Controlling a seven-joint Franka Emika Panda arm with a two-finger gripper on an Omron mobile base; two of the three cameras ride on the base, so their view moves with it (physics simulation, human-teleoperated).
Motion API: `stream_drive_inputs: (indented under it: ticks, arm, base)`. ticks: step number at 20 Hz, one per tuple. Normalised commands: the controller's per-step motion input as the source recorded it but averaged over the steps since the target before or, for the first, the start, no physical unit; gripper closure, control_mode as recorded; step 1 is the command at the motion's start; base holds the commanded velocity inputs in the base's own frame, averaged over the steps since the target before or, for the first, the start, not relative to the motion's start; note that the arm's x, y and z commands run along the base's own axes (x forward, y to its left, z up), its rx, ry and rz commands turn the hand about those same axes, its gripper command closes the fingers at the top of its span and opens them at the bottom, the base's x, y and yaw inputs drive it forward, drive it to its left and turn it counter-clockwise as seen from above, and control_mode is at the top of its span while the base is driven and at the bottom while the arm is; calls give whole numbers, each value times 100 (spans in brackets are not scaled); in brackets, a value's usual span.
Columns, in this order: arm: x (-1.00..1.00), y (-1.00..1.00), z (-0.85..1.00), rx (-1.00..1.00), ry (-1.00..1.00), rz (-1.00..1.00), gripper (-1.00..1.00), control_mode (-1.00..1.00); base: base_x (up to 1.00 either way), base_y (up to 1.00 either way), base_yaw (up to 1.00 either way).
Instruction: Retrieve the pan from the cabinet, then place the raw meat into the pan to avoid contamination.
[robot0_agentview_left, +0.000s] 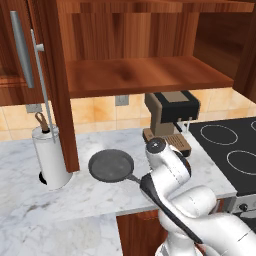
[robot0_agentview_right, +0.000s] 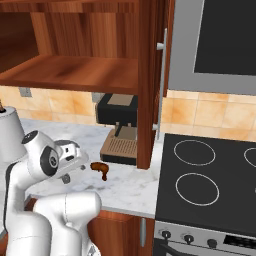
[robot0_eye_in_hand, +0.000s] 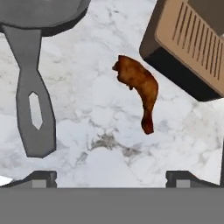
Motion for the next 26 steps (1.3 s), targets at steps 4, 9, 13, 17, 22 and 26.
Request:
stream_drive_inputs:
  ticks: [4,9,13,17,22,26]
  arm:
    - [0,-55,36,25,-1,-20,-100,-100]
    - [2,-47,10,21,0,-17,-100,-100]
    - [5,-28,-6,6,-4,-2,-100,-100]
    - [8,-10,-1,1,-1,0,-100,-100]
    - [18,-14,-2,2,0,0,-100,-100]
    - [28,-1,-3,2,0,0,-100,-100]
  base:
    - [0,0,0]
    - [0,0,0]
    - [0,0,0]
    - [0,0,0]
    - [0,0,0]
    - [0,0,0]
